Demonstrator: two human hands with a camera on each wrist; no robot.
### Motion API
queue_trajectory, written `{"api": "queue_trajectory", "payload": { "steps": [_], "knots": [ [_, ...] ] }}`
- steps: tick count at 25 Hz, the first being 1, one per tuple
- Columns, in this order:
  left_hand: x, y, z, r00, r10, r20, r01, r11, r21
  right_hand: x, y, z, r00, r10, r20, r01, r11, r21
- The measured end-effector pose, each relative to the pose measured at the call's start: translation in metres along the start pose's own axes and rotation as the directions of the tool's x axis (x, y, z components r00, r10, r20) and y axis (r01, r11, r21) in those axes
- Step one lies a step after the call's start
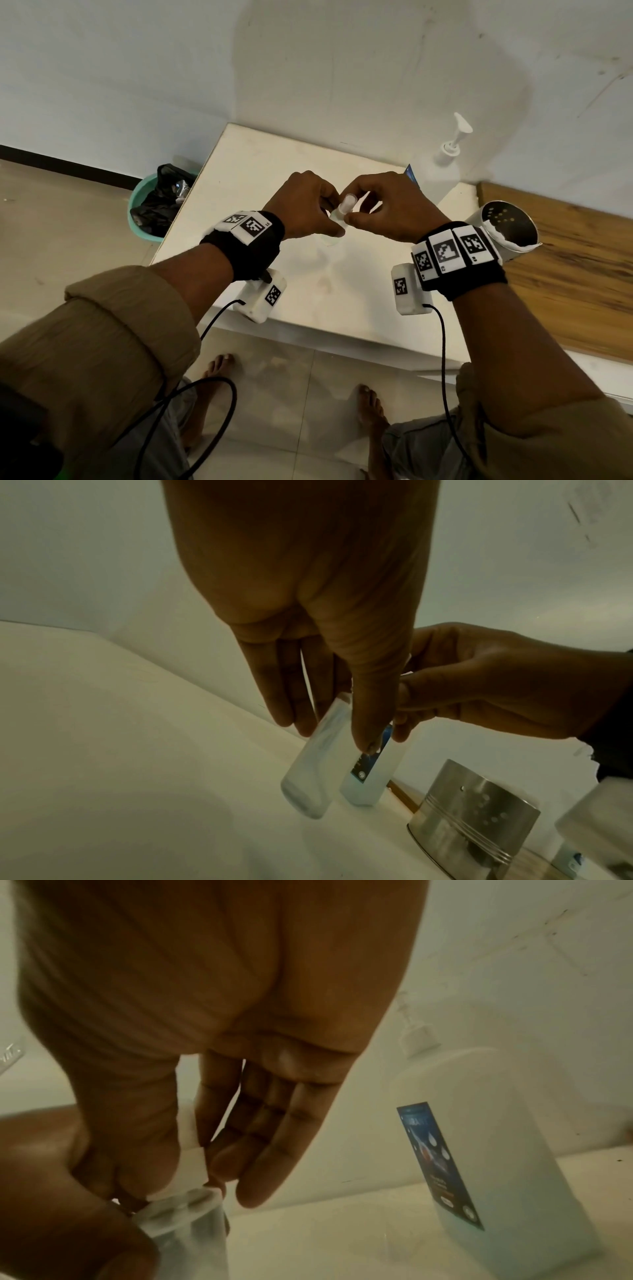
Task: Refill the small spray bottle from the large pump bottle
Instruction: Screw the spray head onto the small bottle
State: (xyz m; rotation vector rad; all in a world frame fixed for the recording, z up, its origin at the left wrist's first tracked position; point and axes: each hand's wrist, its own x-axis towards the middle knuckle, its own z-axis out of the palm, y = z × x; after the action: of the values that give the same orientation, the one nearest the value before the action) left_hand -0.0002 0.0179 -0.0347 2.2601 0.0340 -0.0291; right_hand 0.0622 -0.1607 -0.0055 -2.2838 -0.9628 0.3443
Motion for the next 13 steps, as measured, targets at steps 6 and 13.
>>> {"api": "queue_trajectory", "payload": {
  "steps": [6, 13],
  "knots": [
    [0.001, -0.001, 0.001, 1.0, -0.004, 0.012, 0.004, 1.0, -0.006, 0.005, 0.003, 0.01, 0.993, 0.071, -0.094, -0.081, 0.991, -0.105],
    [0.001, 0.001, 0.0, 1.0, 0.016, -0.02, -0.015, 1.0, 0.01, -0.001, -0.002, -0.006, 0.999, -0.028, 0.019, 0.028, 0.999, -0.024]
  ]
}}
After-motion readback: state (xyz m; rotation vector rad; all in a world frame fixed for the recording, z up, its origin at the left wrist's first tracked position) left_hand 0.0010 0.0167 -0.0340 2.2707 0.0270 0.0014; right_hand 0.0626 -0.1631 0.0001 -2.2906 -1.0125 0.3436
